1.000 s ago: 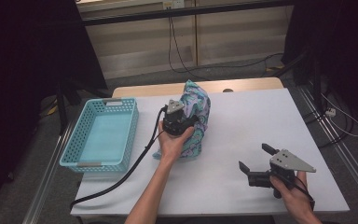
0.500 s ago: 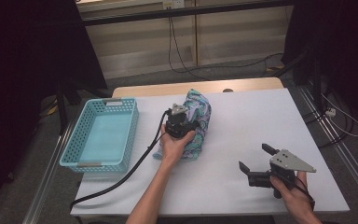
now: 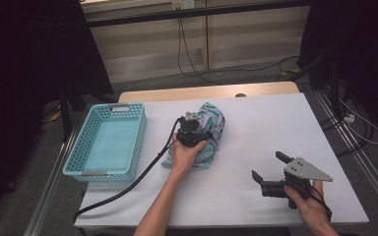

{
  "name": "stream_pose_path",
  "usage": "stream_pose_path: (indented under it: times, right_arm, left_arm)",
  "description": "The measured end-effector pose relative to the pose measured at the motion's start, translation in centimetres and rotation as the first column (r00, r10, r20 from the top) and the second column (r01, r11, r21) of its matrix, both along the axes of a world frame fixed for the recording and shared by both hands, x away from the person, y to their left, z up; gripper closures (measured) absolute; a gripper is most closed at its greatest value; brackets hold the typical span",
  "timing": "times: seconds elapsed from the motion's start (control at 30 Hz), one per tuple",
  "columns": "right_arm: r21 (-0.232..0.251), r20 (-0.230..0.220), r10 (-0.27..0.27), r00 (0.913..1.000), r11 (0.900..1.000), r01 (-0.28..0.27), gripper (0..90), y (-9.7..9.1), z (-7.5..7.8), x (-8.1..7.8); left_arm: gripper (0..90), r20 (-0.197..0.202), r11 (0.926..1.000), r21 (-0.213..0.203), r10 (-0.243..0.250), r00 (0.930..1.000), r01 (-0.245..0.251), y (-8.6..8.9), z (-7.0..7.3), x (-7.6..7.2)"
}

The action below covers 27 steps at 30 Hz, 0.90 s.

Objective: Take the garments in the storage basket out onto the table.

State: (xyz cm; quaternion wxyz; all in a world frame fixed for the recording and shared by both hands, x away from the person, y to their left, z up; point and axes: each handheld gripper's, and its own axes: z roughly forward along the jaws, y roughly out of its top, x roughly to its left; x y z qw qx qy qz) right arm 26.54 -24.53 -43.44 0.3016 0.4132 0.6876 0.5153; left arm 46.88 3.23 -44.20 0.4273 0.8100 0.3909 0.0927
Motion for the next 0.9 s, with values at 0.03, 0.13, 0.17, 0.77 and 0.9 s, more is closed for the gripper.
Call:
stream_pose_path:
  times: [0.03,0.13,0.17,0.77,0.9]
  right_arm:
    - [-0.001,-0.001,0.0,1.0,1.0,0.0,0.1,0.0,0.0,0.0]
    - [0.002,-0.003,0.0,1.0,1.0,0.0,0.1,0.1,0.0,0.0]
    - [0.003,-0.004,0.0,1.0,1.0,0.0,0.0,0.1,0.0,0.0]
    - [0.006,-0.01,-0.003,0.9999,1.0,0.003,0.1,-0.1,-0.1,0.2]
    - [0.003,-0.008,0.003,1.0,1.0,-0.003,0.1,-0.1,-0.2,0.1]
  left_arm:
    - [62.4,-0.001,1.0,0.003,0.0,1.0,0.0,0.0,-0.1,0.0]
    - [61.5,0.008,0.9999,0.012,-0.005,1.0,0.004,-0.3,-0.5,0.0]
    - [61.0,0.012,0.9995,0.028,-0.011,0.9999,0.01,-0.4,-0.5,0.0]
    - [15.6,0.019,0.9929,0.076,-0.094,0.9954,0.092,-0.2,0.6,-0.5]
    - [7.1,0.02,0.9934,0.07,-0.092,0.9956,0.09,-0.1,1.0,-0.6]
